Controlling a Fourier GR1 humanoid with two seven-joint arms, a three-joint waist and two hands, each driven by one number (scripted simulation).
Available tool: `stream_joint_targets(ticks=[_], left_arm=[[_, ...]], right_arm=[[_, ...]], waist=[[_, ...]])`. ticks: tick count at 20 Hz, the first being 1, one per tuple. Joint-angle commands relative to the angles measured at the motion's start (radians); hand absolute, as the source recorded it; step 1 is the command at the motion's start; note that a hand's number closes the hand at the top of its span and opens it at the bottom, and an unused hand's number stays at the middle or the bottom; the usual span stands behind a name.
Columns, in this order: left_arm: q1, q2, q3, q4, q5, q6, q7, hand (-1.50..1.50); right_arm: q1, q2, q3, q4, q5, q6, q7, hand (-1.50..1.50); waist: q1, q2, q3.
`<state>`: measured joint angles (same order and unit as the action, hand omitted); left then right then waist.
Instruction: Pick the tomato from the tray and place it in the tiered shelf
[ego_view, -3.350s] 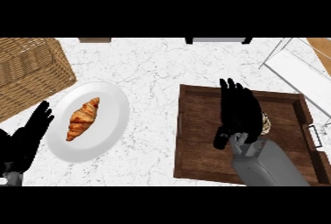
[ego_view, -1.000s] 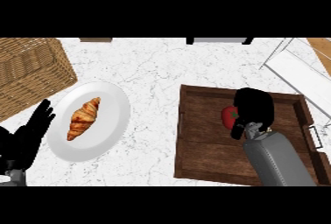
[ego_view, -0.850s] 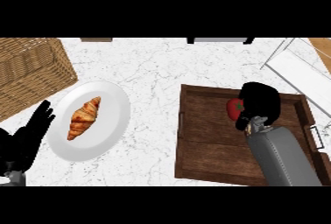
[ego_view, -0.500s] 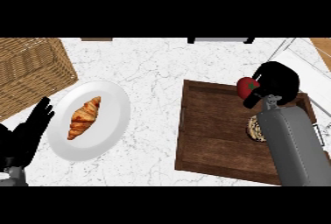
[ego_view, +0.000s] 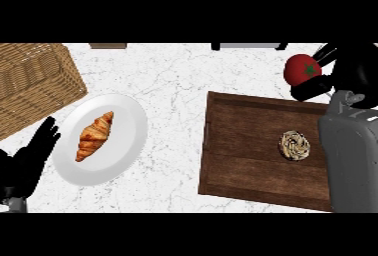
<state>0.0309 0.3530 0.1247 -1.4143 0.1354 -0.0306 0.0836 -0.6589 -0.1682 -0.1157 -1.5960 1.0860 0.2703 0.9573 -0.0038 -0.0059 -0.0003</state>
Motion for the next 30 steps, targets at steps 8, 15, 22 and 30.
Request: stream_joint_targets(ticks=[8,15,22,30], left_arm=[[0.008,-0.035,-0.011,-0.030,-0.030,0.019,0.003,0.00],[0.016,-0.022,0.024,0.011,-0.020,-0.021,-0.043,0.00],[-0.048,-0.022,0.020,-0.010,-0.030,0.007,0.043,0.00],[-0.042,-0.031,0.018,-0.005,-0.029,-0.021,0.029,0.00]], right_arm=[[-0.159,-0.009,-0.052,-0.390,-0.002,0.178,0.232,1.50],[-0.324,-0.104,-0.132,-0.265,0.033,0.188,0.198,1.50],[-0.363,-0.220,-0.172,-0.171,0.095,0.304,0.138,1.50],[-0.412,-0.284,-0.212,0.077,0.142,0.202,0.026,1.50]], waist=[[-0.001,-0.001,-0.001],[0.009,0.003,-0.001],[-0.001,0.002,-0.001],[0.014,0.008,0.000]])
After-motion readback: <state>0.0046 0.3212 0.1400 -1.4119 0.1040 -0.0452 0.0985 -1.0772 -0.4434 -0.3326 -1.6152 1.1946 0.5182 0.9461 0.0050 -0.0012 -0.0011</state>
